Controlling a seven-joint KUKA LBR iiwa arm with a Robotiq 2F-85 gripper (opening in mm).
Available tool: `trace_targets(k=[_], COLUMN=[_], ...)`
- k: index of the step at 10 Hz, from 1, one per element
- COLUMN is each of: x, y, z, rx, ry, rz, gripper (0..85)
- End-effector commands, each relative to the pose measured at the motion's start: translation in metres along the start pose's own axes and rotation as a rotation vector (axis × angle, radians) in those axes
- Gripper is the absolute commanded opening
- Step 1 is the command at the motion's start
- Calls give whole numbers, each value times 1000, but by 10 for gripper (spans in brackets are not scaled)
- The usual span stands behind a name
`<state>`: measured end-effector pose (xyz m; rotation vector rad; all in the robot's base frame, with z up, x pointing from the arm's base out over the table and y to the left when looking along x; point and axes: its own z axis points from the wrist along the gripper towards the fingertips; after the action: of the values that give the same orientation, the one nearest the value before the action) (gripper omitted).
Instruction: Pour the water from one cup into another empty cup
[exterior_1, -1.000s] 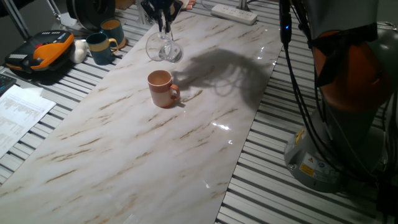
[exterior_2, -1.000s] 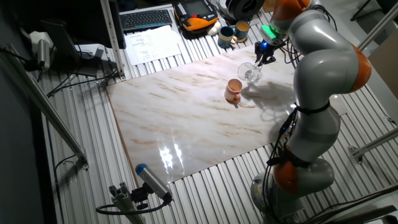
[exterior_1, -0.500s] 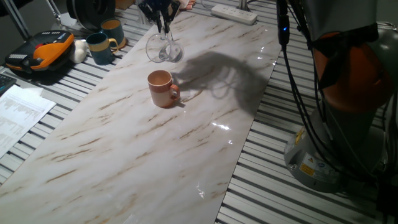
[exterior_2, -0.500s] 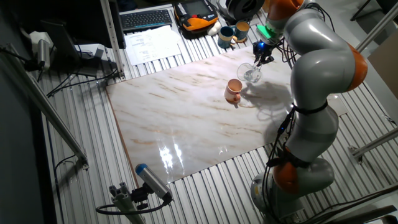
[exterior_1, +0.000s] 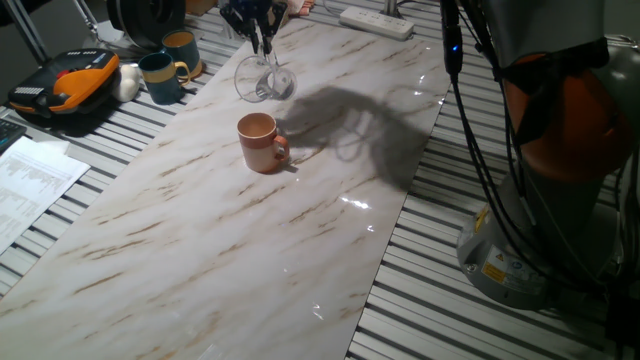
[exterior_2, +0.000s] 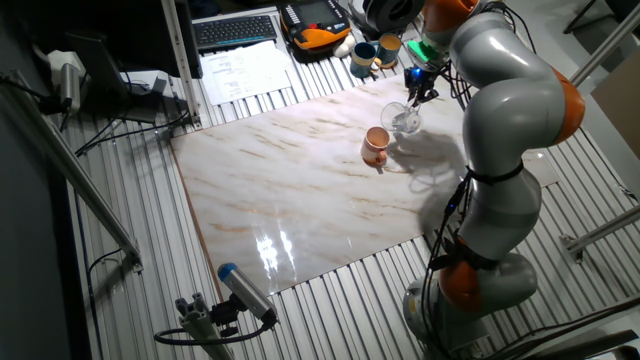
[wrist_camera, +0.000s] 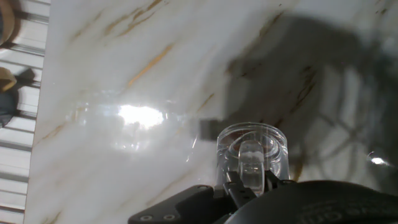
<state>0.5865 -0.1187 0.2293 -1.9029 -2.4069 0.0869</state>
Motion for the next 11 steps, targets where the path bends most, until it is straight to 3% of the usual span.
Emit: trace_targets(k=[1, 11], x=[1, 10], y=[0, 2], z=[0, -8], rx=[5, 57], ry=[-7, -65], rz=[2, -2], gripper=[0, 0])
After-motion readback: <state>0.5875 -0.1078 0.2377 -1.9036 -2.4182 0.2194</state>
